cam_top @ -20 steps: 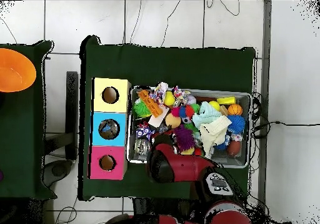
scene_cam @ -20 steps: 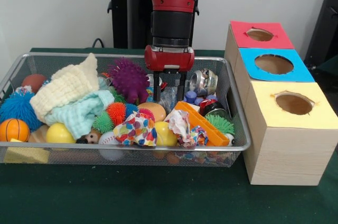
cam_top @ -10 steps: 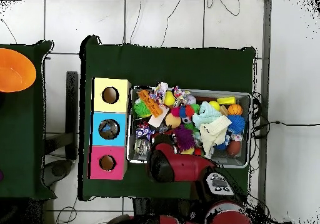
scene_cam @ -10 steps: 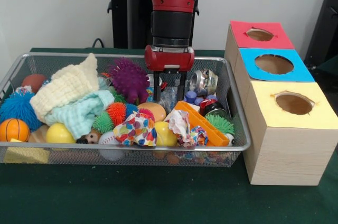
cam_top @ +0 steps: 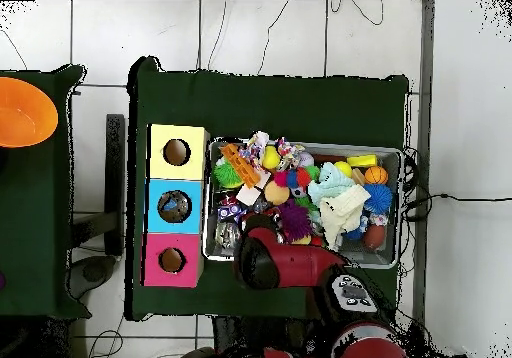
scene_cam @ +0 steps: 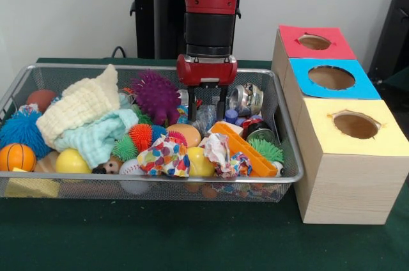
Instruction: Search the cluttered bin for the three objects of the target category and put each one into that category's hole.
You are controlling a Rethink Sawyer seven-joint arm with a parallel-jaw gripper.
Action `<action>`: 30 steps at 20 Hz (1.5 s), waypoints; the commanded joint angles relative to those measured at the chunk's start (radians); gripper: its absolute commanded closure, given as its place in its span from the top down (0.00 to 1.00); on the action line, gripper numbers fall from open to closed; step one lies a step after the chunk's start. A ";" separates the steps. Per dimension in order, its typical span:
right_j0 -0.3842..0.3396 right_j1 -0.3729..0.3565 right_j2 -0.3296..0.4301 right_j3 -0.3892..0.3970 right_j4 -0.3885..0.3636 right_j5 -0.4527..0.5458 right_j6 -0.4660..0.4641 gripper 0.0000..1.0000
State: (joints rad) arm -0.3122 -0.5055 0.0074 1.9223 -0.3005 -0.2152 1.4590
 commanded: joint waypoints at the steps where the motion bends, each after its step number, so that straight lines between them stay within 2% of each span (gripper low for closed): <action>1: -0.005 0.046 0.099 -0.046 0.030 0.144 0.146 1.00; 5: -0.003 0.052 0.091 -0.049 0.040 0.148 0.153 1.00; 6: 0.000 0.054 0.086 -0.054 0.041 0.150 0.151 0.00; 17: 0.035 0.051 0.039 -0.046 0.046 0.110 0.155 0.00; 21: 0.004 -0.031 0.071 0.002 0.032 0.112 0.166 0.00; 30: -0.052 -0.190 0.123 0.069 0.030 0.234 0.140 0.00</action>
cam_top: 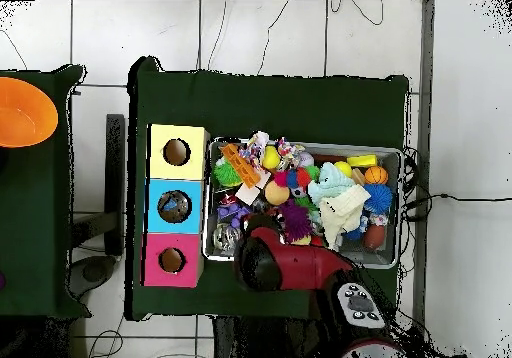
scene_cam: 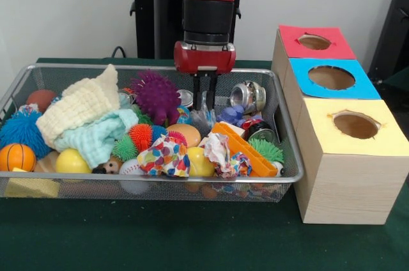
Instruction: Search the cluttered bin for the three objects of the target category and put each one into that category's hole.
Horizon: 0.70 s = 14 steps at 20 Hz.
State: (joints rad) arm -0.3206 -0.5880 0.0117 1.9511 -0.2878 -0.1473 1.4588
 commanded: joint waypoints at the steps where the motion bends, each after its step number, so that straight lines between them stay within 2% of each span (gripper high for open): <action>1: -0.049 -0.113 0.125 0.033 0.022 0.185 0.135 0.00; 5: -0.083 -0.163 0.173 0.040 0.034 0.233 0.131 0.00; 14: -0.096 -0.323 0.213 0.060 0.089 0.362 0.132 0.00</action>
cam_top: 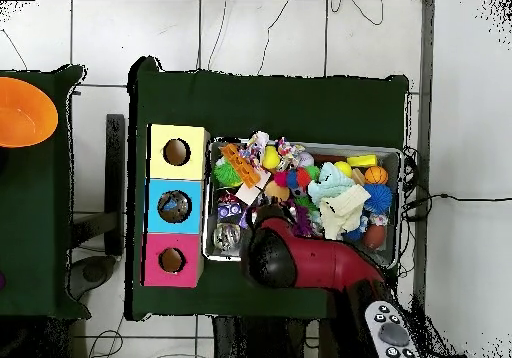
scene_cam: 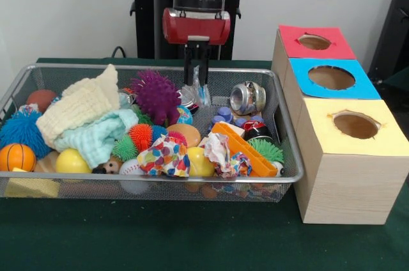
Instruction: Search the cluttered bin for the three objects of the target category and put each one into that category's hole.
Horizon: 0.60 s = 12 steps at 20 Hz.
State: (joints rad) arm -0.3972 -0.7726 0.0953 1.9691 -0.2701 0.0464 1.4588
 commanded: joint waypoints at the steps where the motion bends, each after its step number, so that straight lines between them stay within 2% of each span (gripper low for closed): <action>1: -0.019 -0.163 0.133 0.044 0.085 0.191 0.131 0.00; 4: 0.005 -0.212 0.115 0.038 0.114 0.250 0.133 0.00; 6: 0.037 -0.208 0.086 0.016 0.122 0.274 0.142 0.00; 10: 0.064 -0.253 0.070 0.004 0.157 0.344 0.145 0.00; 12: 0.078 -0.253 0.062 -0.016 0.169 0.371 0.148 0.00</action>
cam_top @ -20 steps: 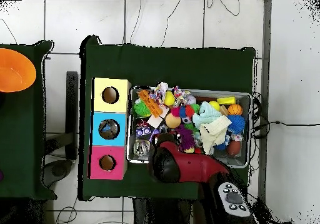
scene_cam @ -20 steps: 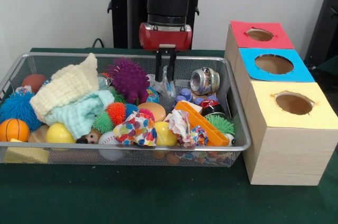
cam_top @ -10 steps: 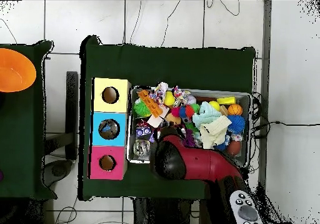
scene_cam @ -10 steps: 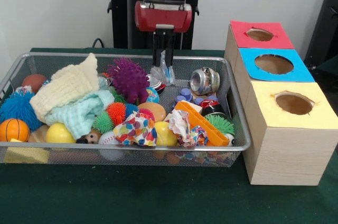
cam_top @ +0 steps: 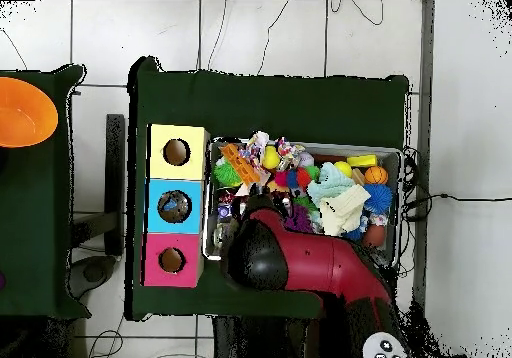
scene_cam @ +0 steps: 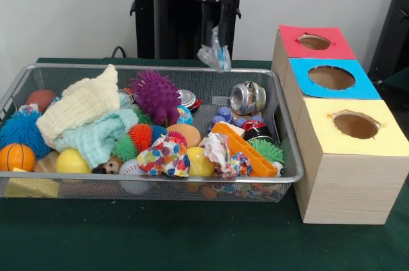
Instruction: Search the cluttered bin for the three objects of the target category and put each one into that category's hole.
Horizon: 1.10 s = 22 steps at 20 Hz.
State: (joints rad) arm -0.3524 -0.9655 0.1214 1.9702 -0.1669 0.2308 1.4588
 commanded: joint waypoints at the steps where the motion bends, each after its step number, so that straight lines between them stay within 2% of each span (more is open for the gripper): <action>1: 0.037 -0.065 0.034 -0.023 0.073 0.200 0.148 0.00; 14: 0.158 -0.049 -0.044 -0.132 0.138 0.257 0.229 0.00; 18: 0.194 -0.079 -0.076 -0.099 0.149 0.248 0.240 0.00; 22: 0.224 -0.088 -0.100 -0.101 0.165 0.258 0.249 0.00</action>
State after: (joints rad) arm -0.1485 -1.0355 0.0697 1.8905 -0.0420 0.3565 1.4588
